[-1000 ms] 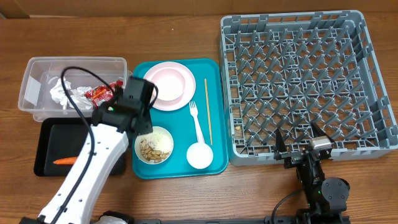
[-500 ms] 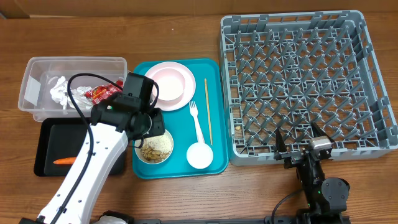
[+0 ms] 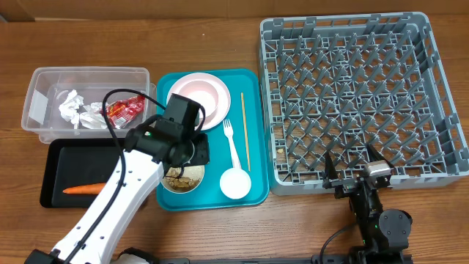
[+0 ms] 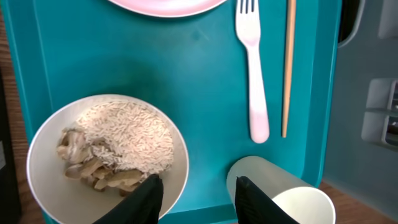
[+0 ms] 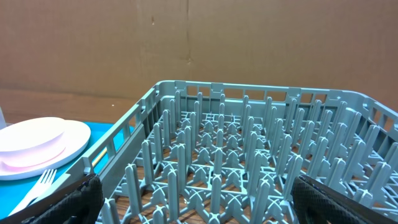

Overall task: Sort waste into correct bins and load items into the dishwasher
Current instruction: 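Close the left gripper on the rice bowl rim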

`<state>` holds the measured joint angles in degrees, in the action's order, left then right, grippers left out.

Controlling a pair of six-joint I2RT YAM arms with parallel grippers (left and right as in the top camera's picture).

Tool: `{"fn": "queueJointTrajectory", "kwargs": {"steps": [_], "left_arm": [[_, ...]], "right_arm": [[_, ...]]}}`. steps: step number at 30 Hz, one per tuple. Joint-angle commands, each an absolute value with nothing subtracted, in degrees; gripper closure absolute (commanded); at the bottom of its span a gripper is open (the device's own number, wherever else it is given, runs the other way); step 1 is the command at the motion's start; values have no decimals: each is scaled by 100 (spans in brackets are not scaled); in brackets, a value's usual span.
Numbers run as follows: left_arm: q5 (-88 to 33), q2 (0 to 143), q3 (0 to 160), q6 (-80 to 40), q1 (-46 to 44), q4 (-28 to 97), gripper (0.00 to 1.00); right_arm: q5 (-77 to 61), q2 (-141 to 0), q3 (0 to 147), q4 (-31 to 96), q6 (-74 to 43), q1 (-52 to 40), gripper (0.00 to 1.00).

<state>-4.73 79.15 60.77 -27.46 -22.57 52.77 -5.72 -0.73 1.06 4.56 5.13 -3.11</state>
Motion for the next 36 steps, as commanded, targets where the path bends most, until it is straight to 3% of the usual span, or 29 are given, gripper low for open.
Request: {"fn": "queueJointTrajectory", "kwargs": {"steps": [1, 6, 11, 16, 36], "left_arm": [[-495, 8132, 6020, -2836, -2359, 5203, 59], [-497, 8632, 6020, -2851, -2523, 5172, 58], [-401, 9131, 6020, -2851, -2606, 5172, 68], [-388, 9402, 6020, -2851, -2602, 5153, 70], [-252, 9450, 6020, -2936, -2609, 5072, 66]], "right_arm": [[-565, -27, 45, 434, 539, -342, 0], [-565, -27, 45, 434, 539, -342, 0], [-565, -27, 45, 436, 541, -342, 0], [-565, -27, 45, 434, 541, -342, 0], [-565, -27, 45, 436, 539, -342, 0]]}}
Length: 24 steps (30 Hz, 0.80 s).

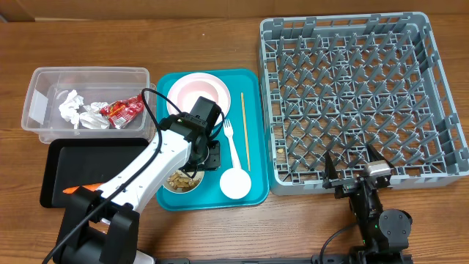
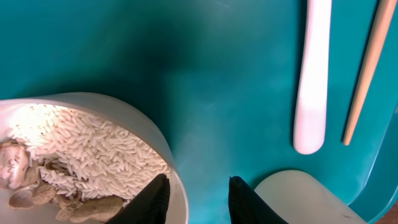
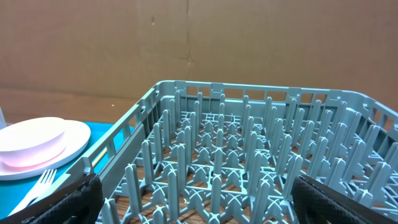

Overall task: Sort waste into correct bins and load items into the dishwasher
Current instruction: 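Close the left gripper on the rice bowl rim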

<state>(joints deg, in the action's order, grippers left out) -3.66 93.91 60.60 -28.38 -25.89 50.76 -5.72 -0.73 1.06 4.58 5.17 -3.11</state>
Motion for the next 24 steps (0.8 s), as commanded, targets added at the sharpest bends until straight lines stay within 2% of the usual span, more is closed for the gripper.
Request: {"fn": "queueJointTrajectory", "kwargs": {"steps": [1, 7, 24], "left_arm": [[-250, 9450, 6020, -2943, -2609, 5070, 67], [-196, 9450, 6016, -2985, -2609, 5068, 69], [-132, 9679, 6007, -3133, -2622, 4963, 67]], "right_arm": [[-565, -27, 45, 436, 541, -342, 0], [-565, -27, 45, 434, 541, -342, 0], [-565, -27, 45, 436, 541, -342, 0]]}}
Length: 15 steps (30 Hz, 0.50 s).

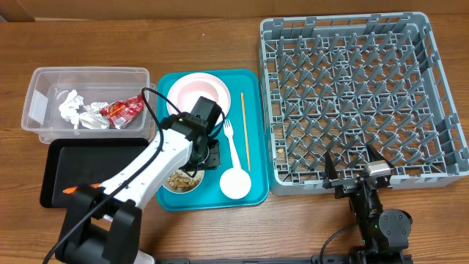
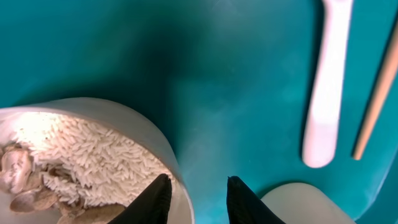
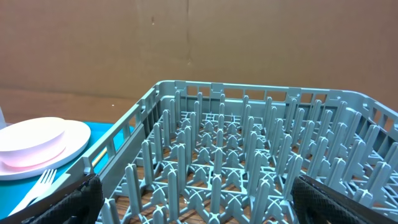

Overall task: Sort waste into correct bins and load items into the dishwasher
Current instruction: 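Close the left gripper on the rice bowl rim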

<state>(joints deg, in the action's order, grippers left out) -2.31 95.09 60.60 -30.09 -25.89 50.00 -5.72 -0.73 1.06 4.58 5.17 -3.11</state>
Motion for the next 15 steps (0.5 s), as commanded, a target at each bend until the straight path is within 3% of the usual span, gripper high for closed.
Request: {"fn": "queueJointTrajectory", "kwargs": {"steps": [1, 15], "left_arm": [[-134, 9708, 6007, -3133, -2622, 4952, 67], [-150, 9721, 6007, -3131, -2628, 4945, 64]], "right_arm": [[-565, -27, 45, 436, 541, -342, 0], [-565, -27, 45, 434, 541, -342, 0]]}}
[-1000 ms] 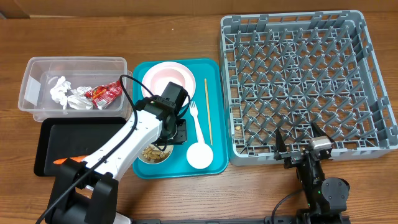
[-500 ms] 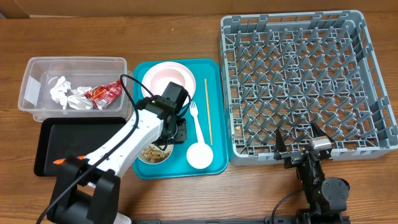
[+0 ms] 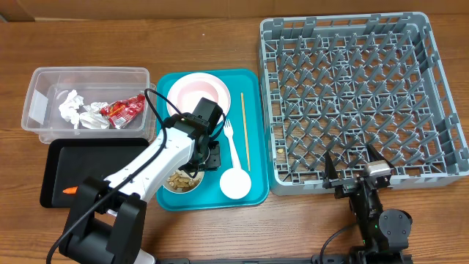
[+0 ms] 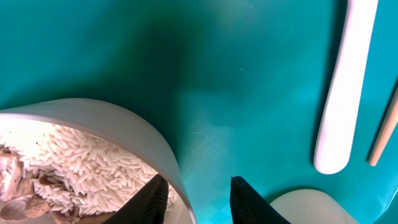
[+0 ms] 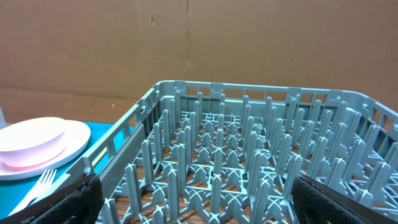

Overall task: Sort waste into correct bins and load items into the dishwasher
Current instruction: 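Close the left gripper on the rice bowl rim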

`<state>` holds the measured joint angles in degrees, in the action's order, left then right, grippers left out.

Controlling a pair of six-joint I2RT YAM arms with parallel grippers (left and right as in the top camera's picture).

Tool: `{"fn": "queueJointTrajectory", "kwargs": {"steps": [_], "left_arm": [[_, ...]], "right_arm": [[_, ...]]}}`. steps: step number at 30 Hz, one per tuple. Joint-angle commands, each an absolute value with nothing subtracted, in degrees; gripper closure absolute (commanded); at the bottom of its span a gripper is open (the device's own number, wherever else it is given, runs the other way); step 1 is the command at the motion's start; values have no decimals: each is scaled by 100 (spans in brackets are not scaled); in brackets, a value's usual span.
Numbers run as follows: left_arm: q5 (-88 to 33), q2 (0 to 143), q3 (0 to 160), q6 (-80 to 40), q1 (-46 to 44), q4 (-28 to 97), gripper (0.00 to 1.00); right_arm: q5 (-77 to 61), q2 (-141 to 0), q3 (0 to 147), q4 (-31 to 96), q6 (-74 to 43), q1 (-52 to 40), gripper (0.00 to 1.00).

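A white bowl (image 3: 183, 180) of rice and brown scraps sits at the front left of the teal tray (image 3: 249, 81). My left gripper (image 3: 209, 158) is open and low over the bowl's right rim (image 4: 124, 118). One finger is inside over the rice (image 4: 81, 162), the other outside over the tray, left gripper (image 4: 198, 202). A white cup (image 4: 305, 208) lies just to the right. My right gripper (image 5: 208, 199) stands open at the near edge of the grey dish rack (image 5: 249, 155).
On the tray lie a white fork (image 3: 231, 143), a wooden chopstick (image 3: 245, 132) and a pink plate (image 3: 198, 95). A clear bin (image 3: 44, 88) with wrappers stands at the left. In front of it a black tray (image 3: 88, 165) holds a carrot piece (image 3: 69, 190).
My left gripper has come slightly closer to the tray at the bowl's rim; the fork handle and the rim look larger. The right arm has not moved.
My left gripper was open well above the tray, between the rice bowl and the cup. Then it was much lower, at the bowl's right rim. It has stayed there, astride the rim, and is now a little lower. The right gripper stayed parked open.
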<state>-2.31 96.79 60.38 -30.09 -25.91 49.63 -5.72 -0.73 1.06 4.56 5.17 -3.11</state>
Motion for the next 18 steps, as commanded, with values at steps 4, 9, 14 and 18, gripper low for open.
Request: {"fn": "queueJointTrajectory", "kwargs": {"steps": [4, 9, 14, 18], "left_arm": [[-154, 9721, 6007, -3133, -2628, 4965, 65], [-154, 9721, 6007, -3131, -2628, 4971, 69], [-156, 9721, 6007, -3133, -2628, 4974, 74], [-154, 9721, 6007, -3133, -2628, 4976, 75]], "right_arm": [[-565, -27, 45, 436, 541, -342, 0], [-565, -27, 45, 436, 539, -342, 0], [-565, -27, 45, 436, 541, -342, 0], [-565, -27, 45, 436, 541, -342, 0]]}}
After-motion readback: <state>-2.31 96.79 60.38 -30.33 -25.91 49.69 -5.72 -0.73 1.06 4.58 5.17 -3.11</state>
